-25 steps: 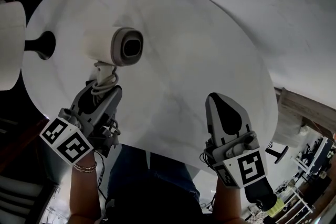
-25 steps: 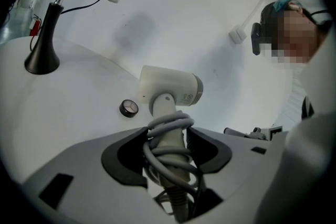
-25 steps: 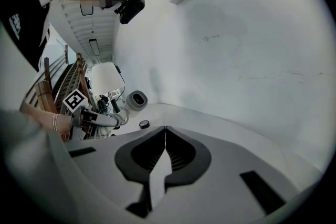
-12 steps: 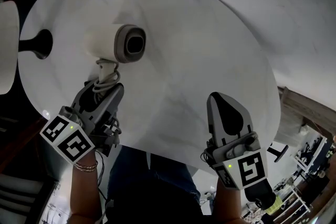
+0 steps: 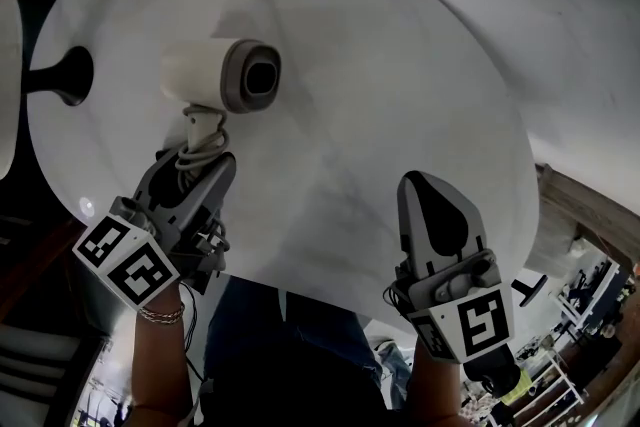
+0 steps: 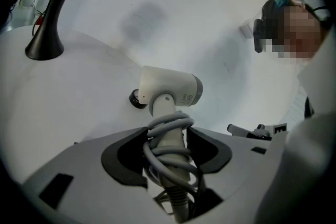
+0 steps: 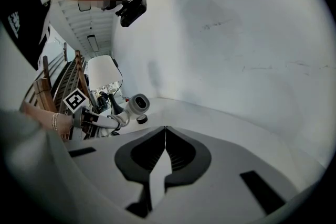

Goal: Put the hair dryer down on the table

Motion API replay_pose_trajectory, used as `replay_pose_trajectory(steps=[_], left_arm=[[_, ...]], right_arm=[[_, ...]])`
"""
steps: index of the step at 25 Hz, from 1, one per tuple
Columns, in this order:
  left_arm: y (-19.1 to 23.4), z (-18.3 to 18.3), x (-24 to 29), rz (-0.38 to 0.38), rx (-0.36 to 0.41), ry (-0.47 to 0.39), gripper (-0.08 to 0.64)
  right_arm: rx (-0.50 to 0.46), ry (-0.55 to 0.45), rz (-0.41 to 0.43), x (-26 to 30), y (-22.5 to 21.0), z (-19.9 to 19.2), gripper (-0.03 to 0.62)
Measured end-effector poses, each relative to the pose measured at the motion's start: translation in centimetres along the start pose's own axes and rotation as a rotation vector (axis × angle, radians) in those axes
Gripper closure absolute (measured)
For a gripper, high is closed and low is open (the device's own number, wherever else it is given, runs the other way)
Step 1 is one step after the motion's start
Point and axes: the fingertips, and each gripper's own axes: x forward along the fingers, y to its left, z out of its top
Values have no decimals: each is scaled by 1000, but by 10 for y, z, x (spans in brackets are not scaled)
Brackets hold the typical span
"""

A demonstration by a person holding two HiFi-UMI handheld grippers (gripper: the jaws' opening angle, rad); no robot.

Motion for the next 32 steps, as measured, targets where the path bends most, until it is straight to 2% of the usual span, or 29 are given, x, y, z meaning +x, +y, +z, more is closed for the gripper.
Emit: replay_pose_trajectory(steps=[20, 32], left_arm=[[6, -2, 17, 4, 36, 15, 318], [9, -7, 19, 65, 158, 64, 318]], right_arm=[[12, 16, 2, 6, -8, -11, 574], [19, 19, -1, 5, -3, -15, 575]])
